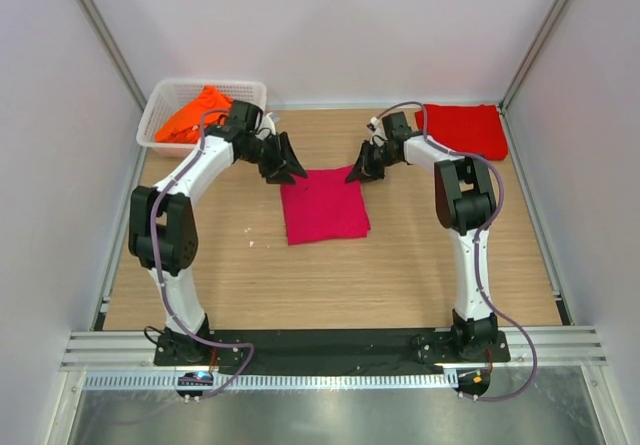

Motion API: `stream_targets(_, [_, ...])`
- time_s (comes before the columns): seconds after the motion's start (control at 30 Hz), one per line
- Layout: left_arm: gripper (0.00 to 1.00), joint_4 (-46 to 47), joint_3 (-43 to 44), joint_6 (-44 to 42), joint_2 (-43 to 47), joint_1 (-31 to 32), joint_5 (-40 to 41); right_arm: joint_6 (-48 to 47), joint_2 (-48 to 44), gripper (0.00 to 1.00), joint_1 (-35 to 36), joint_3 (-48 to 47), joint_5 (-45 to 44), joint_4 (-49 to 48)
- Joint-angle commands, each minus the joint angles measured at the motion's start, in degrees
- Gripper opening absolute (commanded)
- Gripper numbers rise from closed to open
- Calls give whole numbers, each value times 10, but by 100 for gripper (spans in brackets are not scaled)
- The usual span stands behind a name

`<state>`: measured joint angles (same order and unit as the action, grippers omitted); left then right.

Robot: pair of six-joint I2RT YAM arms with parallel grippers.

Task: Fold and stack the t-shirts
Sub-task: Neatly place the folded tshirt to the corner

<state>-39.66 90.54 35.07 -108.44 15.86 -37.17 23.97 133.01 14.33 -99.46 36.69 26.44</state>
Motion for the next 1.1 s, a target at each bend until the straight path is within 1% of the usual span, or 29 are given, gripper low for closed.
stream_targets(0.0, [46,-7,-8,-12,39,-7,-27,-3,-9,1,15,-17,-5,10])
stream_targets(0.1, [45,-7,-17,-15,43,-12,-31,-5,-43,1,21,-24,-27,26])
stream_targets(0.13, [44,-7,-24,-17,46,-12,-33,-11,-49,1,22,-32,-40,60])
stream_targets(0.2, [44,-7,-33,-19,48,-14,-33,-35,-64,1,23,-62,-85,100])
stream_targets(0.23, [43,-7,-44,-21,50,-14,-33,-45,-67,1,24,-74,-104,145])
stream_targets(0.27, [43,-7,-50,-23,56,-15,-31,-58,-71,1,29,-96,-147,164])
stream_targets(0.3, [42,-7,-57,-25,58,-15,-27,-78,-78,1,32,-105,-166,194])
stream_targets(0.37, [41,-5,-79,-28,66,-17,-24,-92,-86,1,35,-121,-224,213])
stream_targets(0.5, [40,1,-122,-33,83,-19,-16,-124,-104,1,38,-147,-294,256])
stream_targets(0.6, [39,-2,-148,-40,101,-21,13,-157,-121,1,43,-164,-343,279])
stream_targets(0.63, [39,-2,-154,-41,107,-20,23,-171,-126,1,42,-166,-383,283])
stream_targets(0.77, [38,-2,-175,-52,128,-20,64,-209,-144,1,42,-186,-447,301])
stream_targets(0.93, [39,0,-213,-67,143,-20,74,-257,-150,1,43,-214,-524,317])
stream_targets(0.97, [38,5,-219,-66,143,-20,73,-274,-149,1,43,-230,-556,321])
stream_targets(1.07, [38,12,-233,-63,137,-20,71,-305,-149,1,41,-258,-613,317])
